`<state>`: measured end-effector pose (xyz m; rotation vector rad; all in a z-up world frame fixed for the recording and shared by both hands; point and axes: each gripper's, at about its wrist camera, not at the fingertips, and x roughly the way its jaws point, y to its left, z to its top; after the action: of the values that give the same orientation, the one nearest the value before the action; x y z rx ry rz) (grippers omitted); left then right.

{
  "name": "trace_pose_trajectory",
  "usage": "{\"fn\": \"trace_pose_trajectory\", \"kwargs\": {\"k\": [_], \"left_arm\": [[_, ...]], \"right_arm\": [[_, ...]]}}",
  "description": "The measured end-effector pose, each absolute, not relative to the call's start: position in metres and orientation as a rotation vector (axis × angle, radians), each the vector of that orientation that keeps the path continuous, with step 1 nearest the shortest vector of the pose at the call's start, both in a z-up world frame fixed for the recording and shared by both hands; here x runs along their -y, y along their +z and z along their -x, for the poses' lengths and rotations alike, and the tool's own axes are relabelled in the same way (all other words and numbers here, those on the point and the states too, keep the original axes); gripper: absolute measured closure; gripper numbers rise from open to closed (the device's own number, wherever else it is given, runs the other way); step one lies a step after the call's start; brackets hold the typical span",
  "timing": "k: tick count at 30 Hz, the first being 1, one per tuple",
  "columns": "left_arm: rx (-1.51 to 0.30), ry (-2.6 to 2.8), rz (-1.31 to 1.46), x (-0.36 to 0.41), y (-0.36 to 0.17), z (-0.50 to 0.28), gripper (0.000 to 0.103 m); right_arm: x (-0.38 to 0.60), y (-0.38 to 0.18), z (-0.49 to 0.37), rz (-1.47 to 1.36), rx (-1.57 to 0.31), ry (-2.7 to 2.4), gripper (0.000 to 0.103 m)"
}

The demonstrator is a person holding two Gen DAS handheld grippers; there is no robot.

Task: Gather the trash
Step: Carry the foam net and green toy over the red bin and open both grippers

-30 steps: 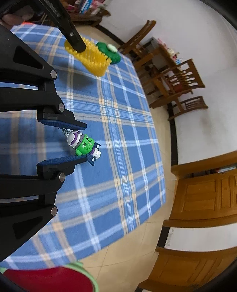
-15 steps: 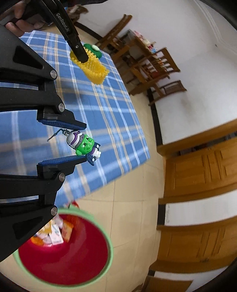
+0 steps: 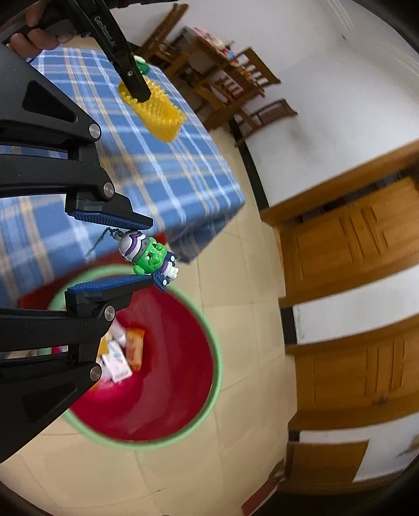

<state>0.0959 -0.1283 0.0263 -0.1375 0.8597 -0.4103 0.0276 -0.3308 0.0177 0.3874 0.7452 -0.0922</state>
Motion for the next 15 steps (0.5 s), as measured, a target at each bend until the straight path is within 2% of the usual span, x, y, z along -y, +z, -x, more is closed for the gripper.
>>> {"fn": "trace_pose_trajectory", "kwargs": {"k": [15], "left_arm": [[-0.912,-0.568,0.01,0.224,0.01,-0.094,0.087]], "right_arm": [[0.402,-0.01,0.0,-0.514,-0.761,-0.227,0.069]]}}
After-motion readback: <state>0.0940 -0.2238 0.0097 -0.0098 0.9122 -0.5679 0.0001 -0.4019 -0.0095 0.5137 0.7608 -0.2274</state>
